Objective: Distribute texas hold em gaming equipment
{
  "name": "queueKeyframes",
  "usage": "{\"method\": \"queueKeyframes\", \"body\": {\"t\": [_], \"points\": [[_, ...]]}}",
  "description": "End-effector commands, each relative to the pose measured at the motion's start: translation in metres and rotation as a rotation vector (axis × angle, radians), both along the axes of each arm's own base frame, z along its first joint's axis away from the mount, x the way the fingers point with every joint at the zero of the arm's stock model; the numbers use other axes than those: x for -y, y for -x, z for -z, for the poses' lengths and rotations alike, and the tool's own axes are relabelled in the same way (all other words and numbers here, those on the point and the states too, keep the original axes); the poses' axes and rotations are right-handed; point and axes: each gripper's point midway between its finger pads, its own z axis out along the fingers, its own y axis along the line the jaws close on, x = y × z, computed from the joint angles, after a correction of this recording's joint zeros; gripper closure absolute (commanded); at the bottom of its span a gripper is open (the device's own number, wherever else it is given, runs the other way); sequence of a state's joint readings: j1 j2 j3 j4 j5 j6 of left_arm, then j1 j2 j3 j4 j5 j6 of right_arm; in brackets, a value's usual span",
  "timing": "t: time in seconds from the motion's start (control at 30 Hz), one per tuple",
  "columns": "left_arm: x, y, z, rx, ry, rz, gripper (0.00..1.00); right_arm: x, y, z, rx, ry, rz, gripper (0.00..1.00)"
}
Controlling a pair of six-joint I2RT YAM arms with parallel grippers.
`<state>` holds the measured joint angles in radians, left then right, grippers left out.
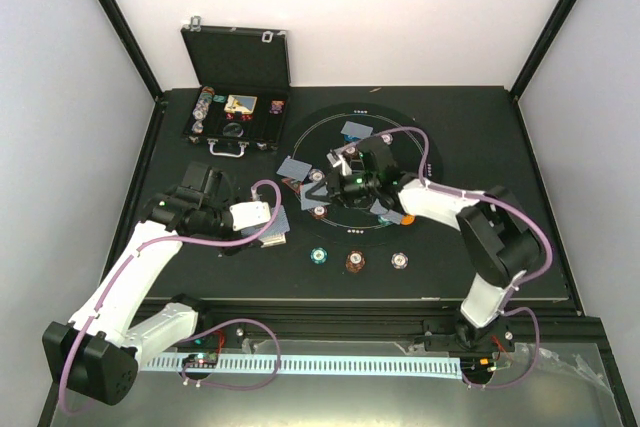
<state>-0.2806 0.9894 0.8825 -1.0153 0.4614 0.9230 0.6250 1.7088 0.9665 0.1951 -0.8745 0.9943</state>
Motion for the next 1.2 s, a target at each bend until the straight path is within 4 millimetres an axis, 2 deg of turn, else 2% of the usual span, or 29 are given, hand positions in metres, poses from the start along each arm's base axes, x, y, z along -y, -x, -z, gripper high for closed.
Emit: {"method": "queueKeyframes", "body": {"t": [0.0, 0.17, 0.2, 0.3, 0.4, 0.47, 0.6, 0.67, 0.73, 0.97, 1.17], "points": [[0.005, -0.002, -0.013, 0.035, 0.036, 0.013, 0.99, -0.008, -0.04, 0.015, 0.029, 0.058, 0.007, 0.99], [0.003, 0.001, -0.013, 0.038, 0.031, 0.01, 0.98, -0.025, -0.094, 0.048, 0.011, 0.147, 0.025, 0.99], [0.002, 0.001, -0.013, 0.037, 0.029, 0.01, 0.98, -0.028, -0.105, 0.062, -0.007, 0.17, 0.029, 0.99], [0.002, 0.002, -0.014, 0.037, 0.03, 0.008, 0.98, -0.034, -0.133, 0.082, -0.032, 0.209, 0.045, 0.99], [0.002, 0.003, -0.014, 0.037, 0.029, 0.006, 0.98, -0.035, -0.153, 0.099, -0.05, 0.252, 0.068, 0.97], [0.001, 0.003, -0.014, 0.039, 0.027, 0.005, 0.99, -0.034, -0.162, 0.104, -0.05, 0.283, 0.082, 0.92], [0.0, 0.002, -0.014, 0.041, 0.02, 0.002, 0.98, -0.026, -0.168, 0.105, -0.04, 0.321, 0.099, 0.86], [0.0, 0.003, -0.012, 0.039, 0.018, 0.003, 0.99, -0.021, -0.168, 0.104, -0.029, 0.331, 0.103, 0.75], [0.0, 0.002, -0.012, 0.039, 0.018, 0.002, 0.98, -0.015, -0.165, 0.103, -0.025, 0.34, 0.103, 0.69], [0.001, 0.003, -0.014, 0.039, 0.024, 0.004, 0.98, 0.004, -0.155, 0.089, 0.019, 0.381, 0.106, 0.63], [0.002, 0.004, -0.016, 0.037, 0.035, 0.008, 0.98, 0.002, -0.154, 0.082, 0.022, 0.368, 0.102, 0.59]]}}
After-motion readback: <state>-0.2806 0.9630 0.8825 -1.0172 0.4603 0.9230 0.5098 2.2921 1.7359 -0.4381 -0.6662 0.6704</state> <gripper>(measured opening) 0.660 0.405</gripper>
